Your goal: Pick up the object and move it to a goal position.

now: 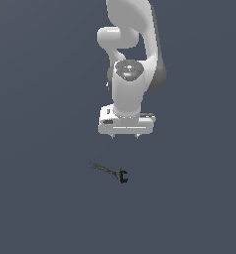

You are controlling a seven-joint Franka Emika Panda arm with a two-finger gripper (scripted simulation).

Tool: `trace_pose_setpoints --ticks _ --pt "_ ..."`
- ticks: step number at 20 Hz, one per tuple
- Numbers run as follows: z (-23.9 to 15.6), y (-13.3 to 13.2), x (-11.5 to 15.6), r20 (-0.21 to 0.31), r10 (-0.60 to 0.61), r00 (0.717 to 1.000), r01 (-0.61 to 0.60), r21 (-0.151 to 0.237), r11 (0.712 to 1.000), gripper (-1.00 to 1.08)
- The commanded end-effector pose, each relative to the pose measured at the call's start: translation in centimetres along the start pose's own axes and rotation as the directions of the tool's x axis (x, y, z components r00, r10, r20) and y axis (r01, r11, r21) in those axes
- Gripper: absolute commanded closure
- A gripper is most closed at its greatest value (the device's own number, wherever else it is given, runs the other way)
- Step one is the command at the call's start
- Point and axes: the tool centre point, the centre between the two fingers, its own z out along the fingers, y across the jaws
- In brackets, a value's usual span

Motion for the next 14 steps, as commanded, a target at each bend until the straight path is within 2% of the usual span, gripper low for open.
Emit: trace_pose_setpoints --ticks 1,14 --pt "0.0 0.0 0.0 0.0 0.0 1.0 0.0 0.0 1.0 -0.92" --pt "-0.9 -1.5 -0.2 0.008 -0.041 0.999 0.041 0.005 0.999 -0.92"
